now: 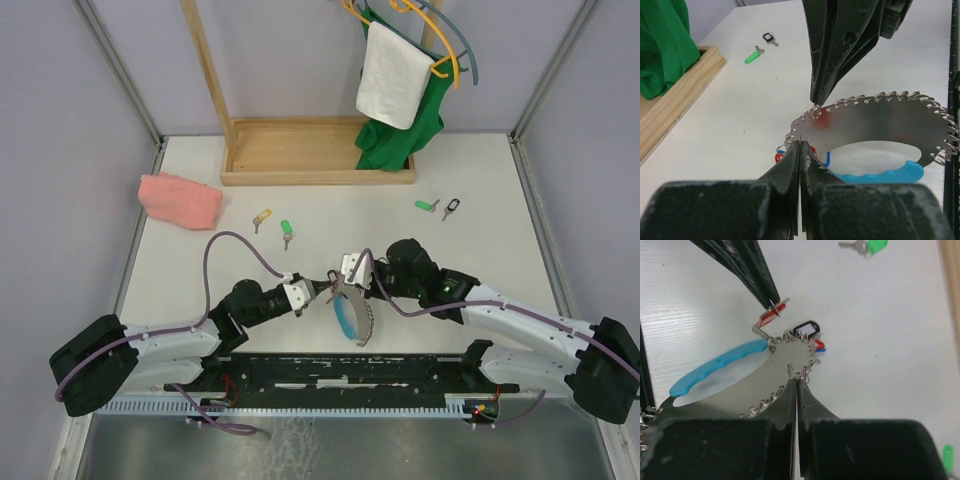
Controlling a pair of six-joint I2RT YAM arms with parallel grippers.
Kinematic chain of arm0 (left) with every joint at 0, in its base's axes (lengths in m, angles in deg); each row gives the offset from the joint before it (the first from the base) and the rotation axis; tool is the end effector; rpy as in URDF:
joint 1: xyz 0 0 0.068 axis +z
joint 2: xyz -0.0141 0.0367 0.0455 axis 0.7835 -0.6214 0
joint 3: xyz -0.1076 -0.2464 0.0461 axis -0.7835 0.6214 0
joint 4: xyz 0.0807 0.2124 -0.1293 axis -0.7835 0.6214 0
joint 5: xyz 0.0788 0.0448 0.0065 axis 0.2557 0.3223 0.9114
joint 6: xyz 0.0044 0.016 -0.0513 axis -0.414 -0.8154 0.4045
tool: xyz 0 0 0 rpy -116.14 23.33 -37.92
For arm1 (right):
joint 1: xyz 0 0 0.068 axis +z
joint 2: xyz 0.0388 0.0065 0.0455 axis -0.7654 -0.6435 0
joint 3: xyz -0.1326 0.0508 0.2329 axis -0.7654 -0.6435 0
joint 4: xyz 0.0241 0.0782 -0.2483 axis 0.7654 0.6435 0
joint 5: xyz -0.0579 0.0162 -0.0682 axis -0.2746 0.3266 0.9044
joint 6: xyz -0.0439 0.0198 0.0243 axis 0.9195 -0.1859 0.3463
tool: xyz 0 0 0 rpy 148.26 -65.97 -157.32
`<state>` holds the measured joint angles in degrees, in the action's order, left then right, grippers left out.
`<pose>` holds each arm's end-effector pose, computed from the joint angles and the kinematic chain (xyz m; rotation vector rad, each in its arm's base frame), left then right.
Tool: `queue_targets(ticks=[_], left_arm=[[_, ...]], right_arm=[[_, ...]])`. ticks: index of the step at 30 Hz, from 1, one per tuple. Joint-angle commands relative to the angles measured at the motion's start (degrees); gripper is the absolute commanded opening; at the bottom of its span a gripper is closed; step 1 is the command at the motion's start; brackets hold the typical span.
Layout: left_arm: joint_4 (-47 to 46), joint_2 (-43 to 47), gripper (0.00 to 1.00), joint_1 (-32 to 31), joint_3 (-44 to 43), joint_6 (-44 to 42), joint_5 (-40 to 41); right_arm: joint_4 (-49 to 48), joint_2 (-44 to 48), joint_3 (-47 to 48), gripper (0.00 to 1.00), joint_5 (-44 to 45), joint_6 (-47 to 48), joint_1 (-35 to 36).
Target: Put the keys on the keyring
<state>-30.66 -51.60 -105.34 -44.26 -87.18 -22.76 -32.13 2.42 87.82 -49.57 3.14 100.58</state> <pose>0.1131 -0.1672 0.1881 1.0874 1.2089 -0.6515 0.1370 0.1803 0.2395 -1.5211 1.5207 0.4503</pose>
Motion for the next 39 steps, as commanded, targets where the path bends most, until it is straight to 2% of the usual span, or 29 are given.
queue_targets(ticks=[1,5,10,16,21,24,28,33,39], left_arm=[[4.76,3.43,0.03,-0.10,-0.29,8.23,3.09],[5.66,2.33,0.03,-0.04,-0.54,12.93,3.14],[5.20,-0.97,0.03,0.67,-0.66,12.99,2.74],[0.00,-3.63,0.03,5.18,-1.39,11.72,-6.44],[-6.10,-5.34,0.03,9.41,-0.60,9.20,-12.87],[-11.93,-8.78,0.03,11.97,-0.65,7.14,-17.83],[-18.81,-13.66,0.03,12.36,-0.80,3.05,-23.49],[-17.77,-15.86,0.03,12.36,-2.71,-0.31,-25.89],[-20.84,-16.32,0.03,12.19,-1.47,-1.94,-23.49]], right_arm=[[2.24,-4.19,4.74,0.01,5.71,-16.56,0.34],[5.98,-9.58,6.85,0.01,9.19,-25.47,0.30],[2.30,-10.25,5.73,0.01,6.61,-24.33,0.26],[-6.95,-4.98,0.08,0.01,0.92,-11.32,0.17],[-5.82,-0.78,0.45,0.01,-0.01,-1.77,0.17],[-7.49,0.35,-1.02,0.01,-0.44,9.03,0.12],[-7.05,-0.35,-1.36,0.01,-1.46,24.06,0.16],[-6.83,-2.52,-0.13,0.01,0.37,36.54,0.14],[-4.11,-3.30,1.62,0.01,0.44,40.73,0.56]])
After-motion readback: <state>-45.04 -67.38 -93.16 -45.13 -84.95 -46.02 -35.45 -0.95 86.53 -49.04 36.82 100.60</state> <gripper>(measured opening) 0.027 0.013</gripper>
